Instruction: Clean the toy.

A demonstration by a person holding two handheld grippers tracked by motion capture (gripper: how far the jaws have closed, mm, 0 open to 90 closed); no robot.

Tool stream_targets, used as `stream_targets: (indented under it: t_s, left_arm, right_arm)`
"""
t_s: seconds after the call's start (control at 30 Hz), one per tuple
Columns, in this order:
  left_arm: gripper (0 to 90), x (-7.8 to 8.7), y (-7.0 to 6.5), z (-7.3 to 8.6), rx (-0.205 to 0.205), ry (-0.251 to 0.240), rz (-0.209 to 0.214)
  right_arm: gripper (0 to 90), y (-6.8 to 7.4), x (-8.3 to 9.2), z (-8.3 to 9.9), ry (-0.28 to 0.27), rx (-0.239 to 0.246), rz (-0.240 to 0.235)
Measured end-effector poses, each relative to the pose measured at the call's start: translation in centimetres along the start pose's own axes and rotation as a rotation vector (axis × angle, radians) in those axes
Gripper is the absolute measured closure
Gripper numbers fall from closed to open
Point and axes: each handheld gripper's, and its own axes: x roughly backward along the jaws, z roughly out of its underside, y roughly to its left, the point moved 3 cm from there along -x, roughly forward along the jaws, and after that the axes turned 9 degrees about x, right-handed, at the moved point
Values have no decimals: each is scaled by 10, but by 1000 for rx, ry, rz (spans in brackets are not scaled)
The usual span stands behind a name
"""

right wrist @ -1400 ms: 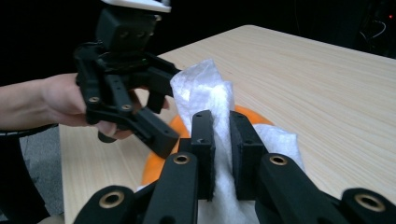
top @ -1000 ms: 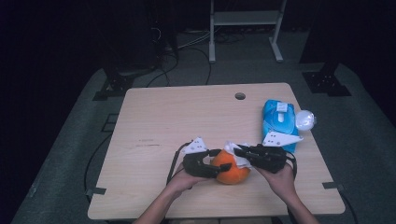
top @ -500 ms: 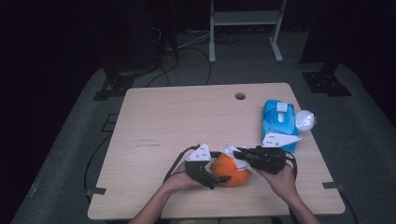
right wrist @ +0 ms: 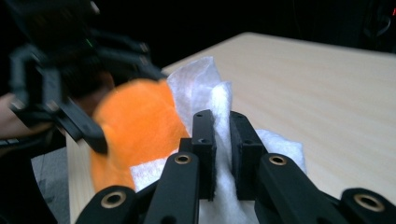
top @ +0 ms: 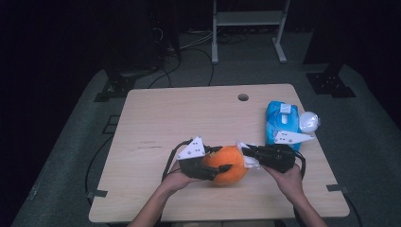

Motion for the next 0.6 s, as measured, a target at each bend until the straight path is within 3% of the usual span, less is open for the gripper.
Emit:
stream_targets:
  t_s: [0.1,0.17,0.33,0.6]
  left_arm:
    - [356,-10,4,14,14,78,-16]
    - [347,-14,6,20,26,77,-6]
    - [324,-18,2,19,4,94,-16]
    - [294,-26,-7,17,-47,120,-26]
  right_arm:
    - [815,-3,-13,14,86,-23,0]
    - [815,-3,-16,17,101,-32,-3]
    - [815,4,-15,9,74,-11,-14]
    - [814,30,-25,-5,53,56,-81]
